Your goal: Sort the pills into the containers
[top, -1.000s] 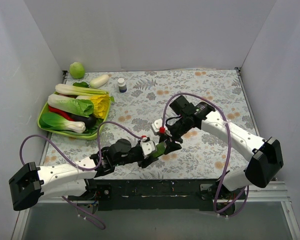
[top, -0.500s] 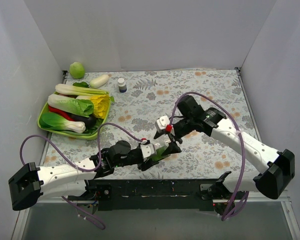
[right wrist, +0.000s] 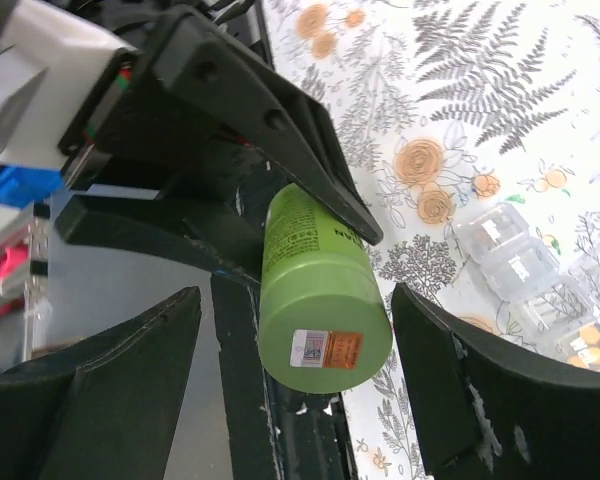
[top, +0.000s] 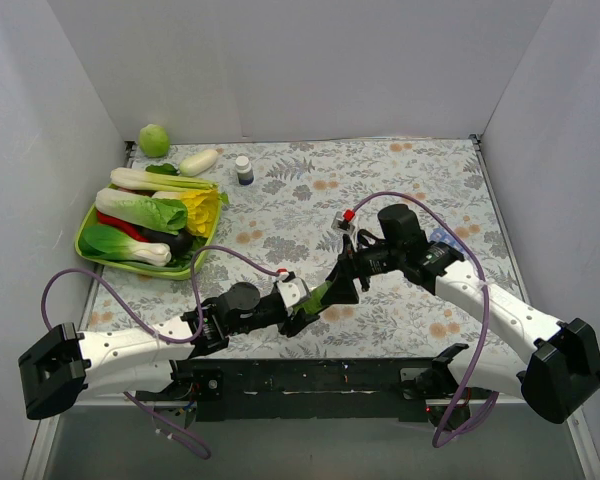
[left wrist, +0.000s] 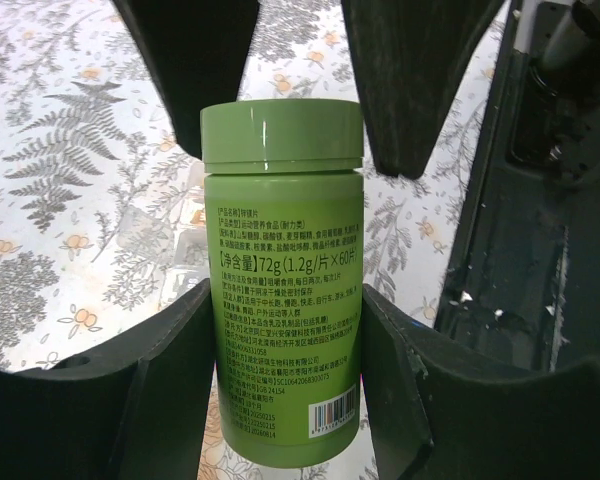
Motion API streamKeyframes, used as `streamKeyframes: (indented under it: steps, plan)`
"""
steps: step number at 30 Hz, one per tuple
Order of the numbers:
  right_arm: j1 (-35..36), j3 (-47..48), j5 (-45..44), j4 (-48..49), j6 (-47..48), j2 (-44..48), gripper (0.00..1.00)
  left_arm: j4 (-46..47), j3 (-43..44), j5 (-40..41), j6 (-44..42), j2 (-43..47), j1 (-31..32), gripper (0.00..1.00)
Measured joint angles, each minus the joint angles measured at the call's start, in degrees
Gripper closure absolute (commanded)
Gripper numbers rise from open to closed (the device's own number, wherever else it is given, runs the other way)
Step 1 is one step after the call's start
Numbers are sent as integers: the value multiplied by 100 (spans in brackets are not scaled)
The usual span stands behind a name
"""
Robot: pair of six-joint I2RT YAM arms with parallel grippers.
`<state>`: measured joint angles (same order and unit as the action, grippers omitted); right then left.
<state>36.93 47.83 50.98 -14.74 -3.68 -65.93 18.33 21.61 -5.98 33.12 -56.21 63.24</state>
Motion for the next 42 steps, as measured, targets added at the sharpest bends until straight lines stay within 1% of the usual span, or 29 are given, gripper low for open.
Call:
streamKeyframes:
  steps: [3,7,10,11,13,16,20,23,24,25,26,27,28,29,30,33,36,38,39,42]
  plan:
    - [-11,-94,-343,107,-463,7,18,122,0,188,101,-59,-2,100]
    - [-11,-118,-643,168,-730,52,20,175,0,343,184,-127,-4,100]
    - [-11,-118,-761,201,-822,81,30,177,0,393,190,-136,-4,100]
    - [-11,-118,-778,212,-833,81,35,181,0,398,195,-133,-4,100]
    - [-20,-118,-802,240,-826,81,39,184,0,404,205,-133,-4,100]
    - [-44,-120,-820,256,-833,81,39,184,0,404,214,-133,0,100]
    - [-44,-125,-815,280,-815,74,37,184,0,450,223,-131,2,100]
    - [-42,-125,-785,286,-798,57,38,173,0,470,223,-122,4,100]
    - [-42,-125,-776,286,-774,46,41,166,0,474,223,-120,4,100]
    - [-35,-122,-774,286,-748,33,46,160,0,476,223,-120,7,100]
    - [-26,-122,-772,286,-704,11,60,140,0,481,223,-120,7,100]
    - [-24,-120,-750,284,-643,-11,70,114,-2,481,221,-120,7,100]
    - [-17,-111,-734,278,-566,-42,76,90,-2,483,219,-120,11,100]
    - [-15,-68,-656,243,-376,-129,88,28,-15,503,219,-94,20,100]
    - [-11,-66,-656,243,-374,-131,94,26,-15,505,221,-94,20,100]
    - [70,267,-485,-166,278,-341,99,-35,-20,463,160,-44,24,100]
    - [208,890,-330,-931,1399,-671,99,-50,-50,348,55,85,4,100]
    - [352,1480,-286,-1709,2396,-957,99,-57,-61,282,-7,177,-24,100]
    - [452,1897,-289,-2245,3150,-1161,99,-55,-61,258,-28,214,-37,100]
    - [772,2695,-358,-3338,5027,-1521,99,-87,-61,157,-81,315,-85,100]
